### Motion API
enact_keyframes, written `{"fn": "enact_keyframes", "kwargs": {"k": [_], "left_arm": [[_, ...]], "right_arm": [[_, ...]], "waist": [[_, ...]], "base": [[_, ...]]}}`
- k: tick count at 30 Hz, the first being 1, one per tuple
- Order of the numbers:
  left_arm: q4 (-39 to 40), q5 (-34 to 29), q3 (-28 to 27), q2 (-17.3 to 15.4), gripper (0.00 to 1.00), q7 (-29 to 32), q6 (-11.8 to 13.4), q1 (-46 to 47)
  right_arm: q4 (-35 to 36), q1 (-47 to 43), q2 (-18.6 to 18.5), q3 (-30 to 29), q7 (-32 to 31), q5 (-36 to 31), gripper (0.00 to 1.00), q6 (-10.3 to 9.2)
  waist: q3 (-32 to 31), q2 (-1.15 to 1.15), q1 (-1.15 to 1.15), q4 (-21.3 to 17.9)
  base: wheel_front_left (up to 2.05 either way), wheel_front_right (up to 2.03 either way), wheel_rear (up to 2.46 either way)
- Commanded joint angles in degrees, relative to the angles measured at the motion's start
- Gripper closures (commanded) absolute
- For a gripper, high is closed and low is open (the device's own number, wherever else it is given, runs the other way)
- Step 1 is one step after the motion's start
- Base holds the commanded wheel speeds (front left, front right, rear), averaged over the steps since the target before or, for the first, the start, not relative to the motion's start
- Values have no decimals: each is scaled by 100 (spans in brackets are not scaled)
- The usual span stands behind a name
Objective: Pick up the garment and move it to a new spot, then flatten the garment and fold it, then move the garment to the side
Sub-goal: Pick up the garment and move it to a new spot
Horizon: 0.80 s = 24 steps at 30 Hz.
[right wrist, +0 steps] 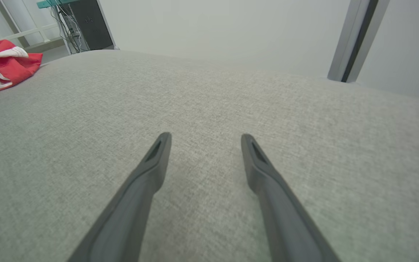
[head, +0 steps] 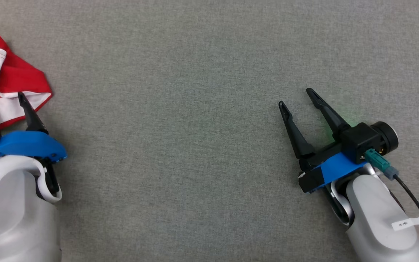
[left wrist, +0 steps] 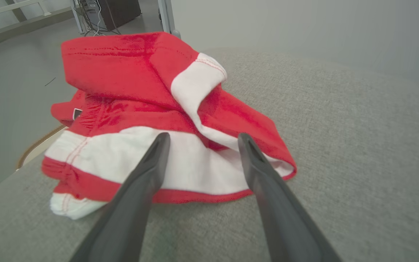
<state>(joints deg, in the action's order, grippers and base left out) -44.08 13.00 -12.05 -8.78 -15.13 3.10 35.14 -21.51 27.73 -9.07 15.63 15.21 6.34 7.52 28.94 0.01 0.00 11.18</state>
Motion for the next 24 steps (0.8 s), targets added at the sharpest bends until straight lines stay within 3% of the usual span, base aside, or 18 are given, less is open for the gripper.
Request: {"fn": "enact_keyframes", "kwargs": {"k": [1, 10, 11, 12, 18, 24], "left_arm": [[-45, -55, 9, -64, 0, 0, 28, 190], [-1388, 87, -115, -209, 0, 83, 110, 730], [-1494, 103, -106, -231, 73, 82, 76, 774], [-1576, 133, -116, -237, 100, 74, 55, 810], [-1548, 33, 28, -273, 100, -4, -105, 962], [-449, -306, 318, -248, 100, -8, -419, 839]], "right_arm": [[-105, -39, -121, -29, -15, 34, 0, -5], [-82, -22, -173, -71, -20, 102, 0, -8], [-96, -35, -168, -78, -20, 105, 0, -8], [-111, -50, -160, -82, -20, 110, 0, -8], [-201, -154, -63, -184, -14, 128, 0, -6], [-267, -251, 152, -300, -9, 144, 0, -3]], "waist": [[26, -1, 0, -24], [112, -1, 0, -228], [100, -1, 0, -239], [75, -1, 0, -250], [-182, -1, 0, -288], [-623, -1, 0, -365]], "base": [[0, 0, 0], [0, 0, 0], [0, 0, 0], [0, 0, 0], [0, 0, 0], [0, 0, 0]]}}
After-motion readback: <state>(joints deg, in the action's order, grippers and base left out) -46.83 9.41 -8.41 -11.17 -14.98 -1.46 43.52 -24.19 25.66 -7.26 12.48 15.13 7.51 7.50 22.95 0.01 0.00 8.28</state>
